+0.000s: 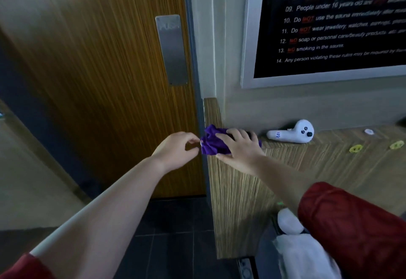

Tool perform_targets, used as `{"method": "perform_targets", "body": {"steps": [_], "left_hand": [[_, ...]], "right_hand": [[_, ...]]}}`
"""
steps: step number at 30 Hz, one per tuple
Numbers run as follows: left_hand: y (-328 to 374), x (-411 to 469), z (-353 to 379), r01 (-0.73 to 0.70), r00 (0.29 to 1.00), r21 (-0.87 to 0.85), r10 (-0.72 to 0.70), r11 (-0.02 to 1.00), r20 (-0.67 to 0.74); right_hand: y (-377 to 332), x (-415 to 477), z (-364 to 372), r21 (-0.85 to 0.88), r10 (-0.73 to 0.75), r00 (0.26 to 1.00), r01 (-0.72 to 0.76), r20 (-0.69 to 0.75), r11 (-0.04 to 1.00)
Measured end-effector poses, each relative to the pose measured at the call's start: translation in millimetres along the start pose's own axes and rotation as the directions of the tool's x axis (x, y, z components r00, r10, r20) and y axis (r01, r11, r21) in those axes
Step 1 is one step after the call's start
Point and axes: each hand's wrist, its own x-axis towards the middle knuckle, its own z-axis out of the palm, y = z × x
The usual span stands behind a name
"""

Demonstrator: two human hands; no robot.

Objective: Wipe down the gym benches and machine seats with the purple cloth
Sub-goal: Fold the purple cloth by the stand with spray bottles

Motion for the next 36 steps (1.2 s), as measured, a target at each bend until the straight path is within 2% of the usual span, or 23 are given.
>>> {"method": "perform_targets", "body": {"steps": [7, 12, 19, 22, 25, 29, 32, 36], "left_hand": [[-41.6, 12.3, -2.9, -0.051, 0.995, 0.009, 0.050, 0.999, 0.084], [-52.3, 24.9, 0.1, -0.108, 0.990, -0.008, 0.109, 0.994, 0.090], [-52.2, 33.0, 1.4, -0.147, 0.985, -0.030, 0.149, 0.989, 0.089], [-47.3, 34.5, -3.1, -0.174, 0.981, -0.030, 0.176, 0.984, 0.081], [-35.9, 40.2, -10.4, -0.223, 0.972, -0.046, 0.226, 0.974, 0.069], [-5.6, 52.0, -11.8, -0.299, 0.950, -0.056, 0.302, 0.953, 0.079], [33.5, 60.7, 1.1, -0.373, 0.920, -0.088, 0.380, 0.924, 0.096], [100.2, 69.7, 41.6, -0.506, 0.845, -0.128, 0.520, 0.853, 0.124]], "right_hand": [[-7.7, 3.5, 14.1, -0.097, 0.069, 0.993, -0.078, -0.095, 0.992], [-8.8, 3.6, 17.0, -0.114, 0.091, 0.989, -0.105, -0.119, 0.988], [-7.3, 6.7, 15.9, -0.154, 0.124, 0.985, -0.142, -0.120, 0.978], [-1.2, 7.5, 8.5, -0.122, 0.121, 0.991, -0.127, -0.059, 0.984], [11.3, 0.1, -2.8, -0.064, 0.174, 0.985, -0.175, -0.007, 0.983], [38.5, -38.3, -18.6, 0.049, 0.312, 0.949, -0.314, 0.052, 0.948], [61.8, -82.8, -31.2, 0.095, 0.402, 0.915, -0.403, 0.031, 0.910], [90.6, -154.0, -49.2, 0.084, 0.518, 0.855, -0.517, 0.001, 0.852]]}}
